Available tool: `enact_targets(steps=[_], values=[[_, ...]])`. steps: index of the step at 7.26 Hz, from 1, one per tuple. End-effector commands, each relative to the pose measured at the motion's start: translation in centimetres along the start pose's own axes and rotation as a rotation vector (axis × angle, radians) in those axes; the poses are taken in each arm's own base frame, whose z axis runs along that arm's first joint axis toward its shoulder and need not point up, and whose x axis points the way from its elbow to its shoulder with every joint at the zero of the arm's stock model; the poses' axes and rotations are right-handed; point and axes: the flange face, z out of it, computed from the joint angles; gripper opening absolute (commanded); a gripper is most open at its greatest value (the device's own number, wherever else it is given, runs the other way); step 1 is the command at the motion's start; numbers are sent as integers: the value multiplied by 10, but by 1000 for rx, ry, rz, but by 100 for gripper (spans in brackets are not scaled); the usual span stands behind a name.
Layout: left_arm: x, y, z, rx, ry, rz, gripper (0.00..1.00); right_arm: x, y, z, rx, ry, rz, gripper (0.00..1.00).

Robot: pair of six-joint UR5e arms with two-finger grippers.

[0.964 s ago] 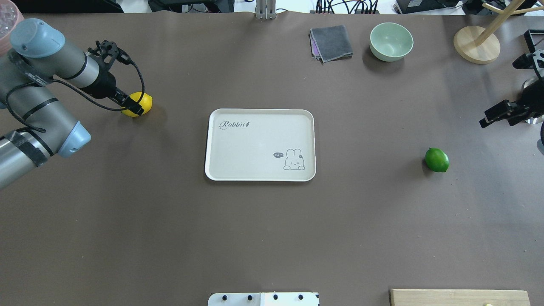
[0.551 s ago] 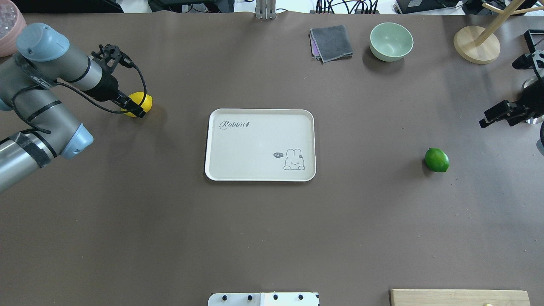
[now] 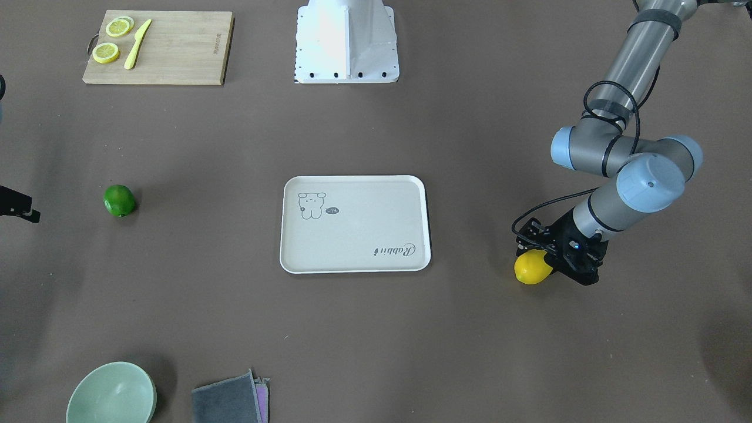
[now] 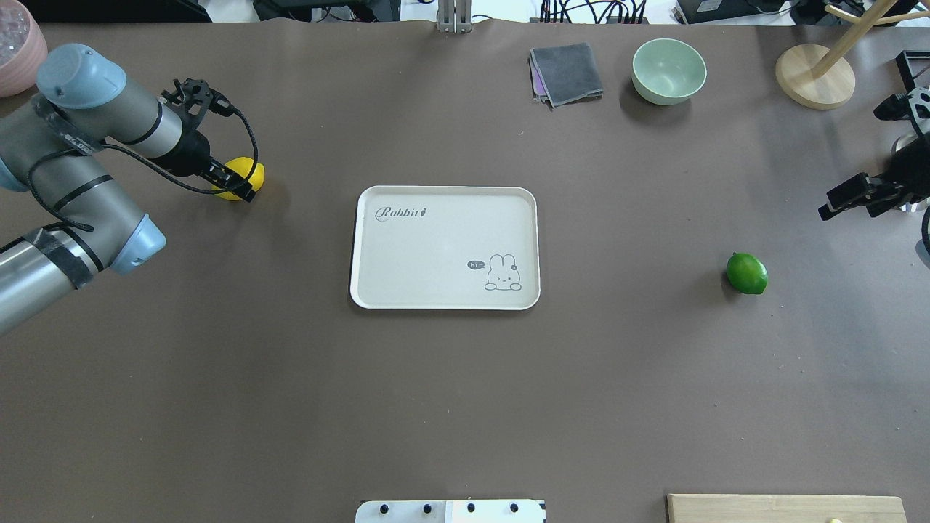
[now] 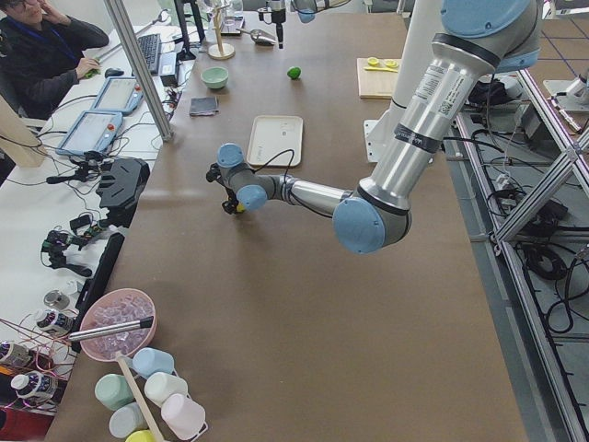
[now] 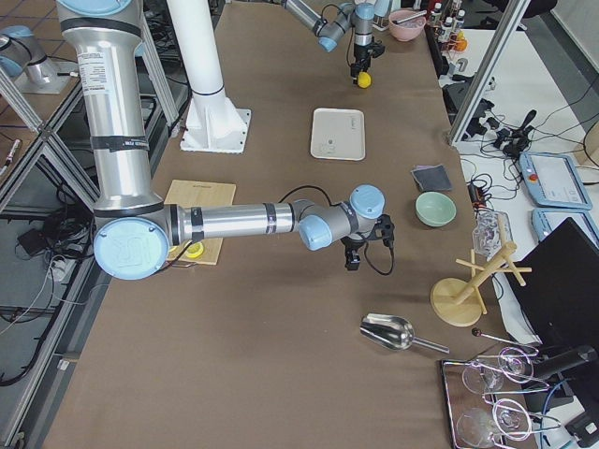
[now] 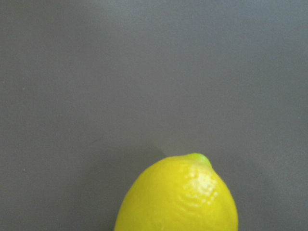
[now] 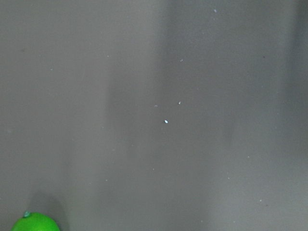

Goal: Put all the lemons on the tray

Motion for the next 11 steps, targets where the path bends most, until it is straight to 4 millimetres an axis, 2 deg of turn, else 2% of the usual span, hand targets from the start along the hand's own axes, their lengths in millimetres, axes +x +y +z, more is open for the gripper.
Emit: enact_targets(steps=[1, 2, 3, 4, 5, 7, 8, 9, 10, 11], values=[[17, -10, -10, 22, 22, -161, 3, 0, 0, 1, -2, 0, 2, 100], [26, -17, -17, 35, 33, -194, 0, 0, 0, 1, -1, 0, 1, 100], [43, -19, -18, 41, 51, -223, 0, 0, 0, 1, -1, 0, 1, 100], [79, -18, -7, 28, 87, -273, 0, 0, 0, 1, -2, 0, 2, 100], [113, -27, -3, 24, 118, -324, 0, -2, -2, 0, 0, -1, -1, 100], [167, -46, -4, 24, 174, -446, 1, -3, -3, -1, 2, -2, -3, 100], [186, -49, -3, 16, 192, -486, 2, -3, -3, -1, 2, -3, -2, 100], [200, -44, 1, 7, 203, -480, 10, -3, -3, -1, 2, -3, -2, 100], [226, -37, 9, 26, 200, -504, 15, -3, -3, -1, 2, -3, -2, 100], [249, -28, 18, 46, 195, -524, 25, -2, -3, 0, 0, -1, 1, 100]])
